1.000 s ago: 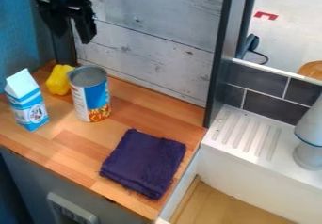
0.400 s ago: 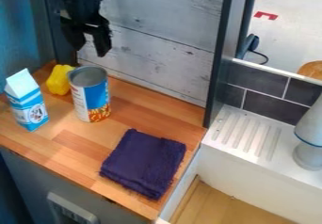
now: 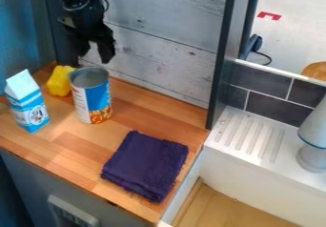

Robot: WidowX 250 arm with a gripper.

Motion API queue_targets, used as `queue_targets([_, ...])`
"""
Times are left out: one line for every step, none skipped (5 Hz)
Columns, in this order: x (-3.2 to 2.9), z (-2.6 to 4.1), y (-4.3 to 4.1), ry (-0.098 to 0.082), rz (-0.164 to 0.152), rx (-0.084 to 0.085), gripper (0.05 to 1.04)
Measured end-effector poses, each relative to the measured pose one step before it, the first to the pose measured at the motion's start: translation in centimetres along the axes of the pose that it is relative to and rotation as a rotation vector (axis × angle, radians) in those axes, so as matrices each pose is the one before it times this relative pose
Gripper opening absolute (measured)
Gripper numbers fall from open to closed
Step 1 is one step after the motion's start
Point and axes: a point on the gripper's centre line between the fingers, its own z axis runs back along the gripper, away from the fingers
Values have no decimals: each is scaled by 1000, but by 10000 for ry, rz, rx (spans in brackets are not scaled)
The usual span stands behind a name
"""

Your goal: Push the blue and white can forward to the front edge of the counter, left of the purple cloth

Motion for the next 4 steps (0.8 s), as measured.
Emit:
queue_targets([195,-862,342,-237,496,191,1001])
queue_targets([-70,-824,204,-102,215,123,1001])
queue_targets([-730,-1479,-203,130,226,119,1001])
queue_targets([-1084,-733,-822,276,67,-31,1001])
